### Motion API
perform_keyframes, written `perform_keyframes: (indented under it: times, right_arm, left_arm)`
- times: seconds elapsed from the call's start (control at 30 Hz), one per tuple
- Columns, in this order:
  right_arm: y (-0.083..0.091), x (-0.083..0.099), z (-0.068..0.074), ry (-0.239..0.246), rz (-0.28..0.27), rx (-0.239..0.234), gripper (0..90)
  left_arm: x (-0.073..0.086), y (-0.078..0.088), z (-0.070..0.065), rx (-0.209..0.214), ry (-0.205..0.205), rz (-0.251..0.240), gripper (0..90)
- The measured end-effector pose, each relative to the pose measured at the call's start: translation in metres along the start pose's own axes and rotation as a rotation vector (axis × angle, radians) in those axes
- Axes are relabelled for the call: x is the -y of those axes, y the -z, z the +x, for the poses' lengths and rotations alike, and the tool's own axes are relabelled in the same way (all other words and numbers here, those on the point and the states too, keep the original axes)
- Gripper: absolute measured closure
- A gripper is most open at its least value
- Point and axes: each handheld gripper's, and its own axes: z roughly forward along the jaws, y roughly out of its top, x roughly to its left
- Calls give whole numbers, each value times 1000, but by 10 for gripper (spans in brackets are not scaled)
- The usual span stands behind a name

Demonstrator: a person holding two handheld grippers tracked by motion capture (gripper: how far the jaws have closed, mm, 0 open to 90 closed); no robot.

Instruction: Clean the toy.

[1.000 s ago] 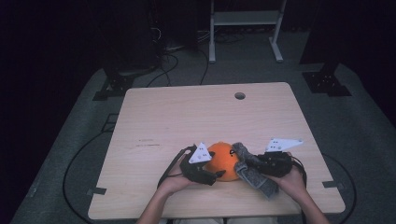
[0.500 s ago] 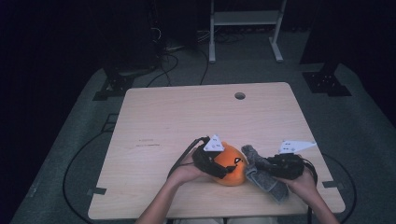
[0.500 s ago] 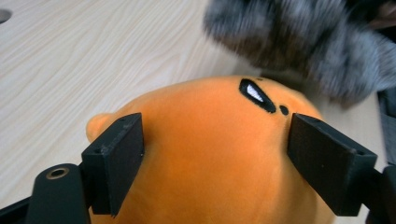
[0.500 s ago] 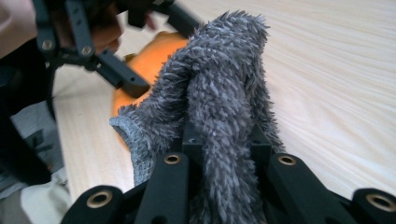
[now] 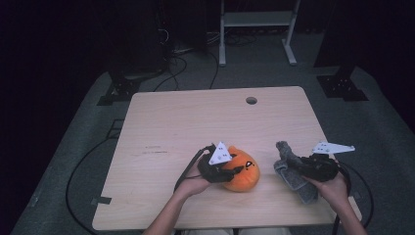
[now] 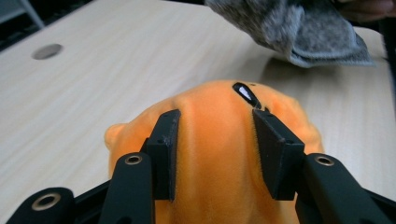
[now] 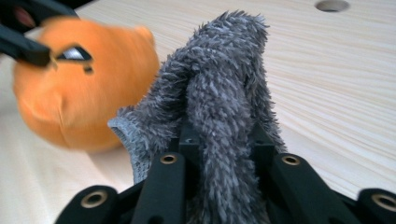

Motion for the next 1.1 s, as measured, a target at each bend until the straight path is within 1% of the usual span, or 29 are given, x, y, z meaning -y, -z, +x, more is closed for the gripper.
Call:
perform_keyframes:
  times: [0.03,0.1,0.13,0.2,0.23,0.27,0.3,0.33,0.37,0.4,0.43,0.47,0.5,0.53,0.57,0.6,0.67,0.7,0.73,0.77,0.8,0.87,0.9,0.93,0.97,1.0,1.03,1.07,1.1]
  right_arm:
    - [-3,1,-2,0,10,19,704]
    - [-8,2,-4,-4,34,43,671]
    - [-11,3,-6,-10,39,54,650]
    - [-15,4,-10,-28,55,78,584]
    - [-16,4,-12,-34,59,80,556]
    - [-16,4,-13,-37,58,80,527]
    - [-16,5,-13,-34,63,94,495]
    - [-17,5,-14,-38,81,104,469]
    - [-17,6,-15,-45,89,101,453]
    - [-17,6,-16,-41,96,108,441]
    - [-17,6,-16,-35,100,119,430]
    - [-17,6,-16,-35,100,119,430]
    - [-15,7,-16,-36,100,106,416]
    - [-14,7,-17,-36,96,107,414]
    - [-13,7,-17,-46,88,100,412]
    - [-12,8,-18,-59,70,81,411]
    - [-11,9,-17,-64,59,70,410]
    - [-11,9,-16,-60,58,62,410]
    - [-11,10,-15,-59,58,56,410]
    - [-11,10,-14,-49,56,54,407]
    - [-11,10,-13,-49,57,50,407]
    - [-11,12,-12,-46,56,41,406]
    - [-12,12,-12,-46,57,41,406]
    - [-12,12,-11,-46,59,39,405]
    - [-13,13,-11,-46,62,36,404]
    - [-13,12,-10,-39,59,39,405]
    - [-12,12,-9,-35,58,47,408]
    - [-12,12,-8,-33,53,45,407]
    - [-12,11,-7,-33,50,39,407]
  left_arm:
    - [0,0,3,-15,1,2,541]
    - [1,-2,12,-70,-1,14,540]
    - [1,-3,17,-90,1,23,539]
    - [2,-4,24,-121,7,22,533]
    - [3,-5,26,-130,16,18,530]
    - [4,-6,27,-150,12,20,527]
    - [4,-6,29,-164,13,16,522]
    - [4,-6,30,-174,19,11,518]
    - [5,-6,30,-188,19,9,513]
    - [5,-6,29,-199,27,4,505]
    - [5,-6,29,-183,37,-1,488]
    - [5,-6,29,-183,37,-1,471]
    - [5,-4,26,-160,32,-6,445]
    - [5,-2,25,-150,30,-12,423]
    - [4,1,24,-135,42,-27,396]
    - [3,4,24,-125,56,-43,364]
    - [2,7,25,-120,57,-48,304]
    - [0,14,26,-97,74,-74,278]
    - [1,17,27,-89,64,-73,264]
    - [3,19,27,-108,53,-67,253]
    - [5,22,29,-123,57,-61,235]
    - [9,28,33,-121,88,-63,199]
    - [12,31,34,-133,88,-65,192]
    - [12,31,34,-133,88,-65,186]
    - [18,38,36,-133,111,-72,179]
    - [21,41,36,-143,112,-70,173]
    - [22,43,36,-144,113,-70,171]
    - [25,45,36,-138,120,-69,171]
    - [27,49,36,-147,123,-69,168]
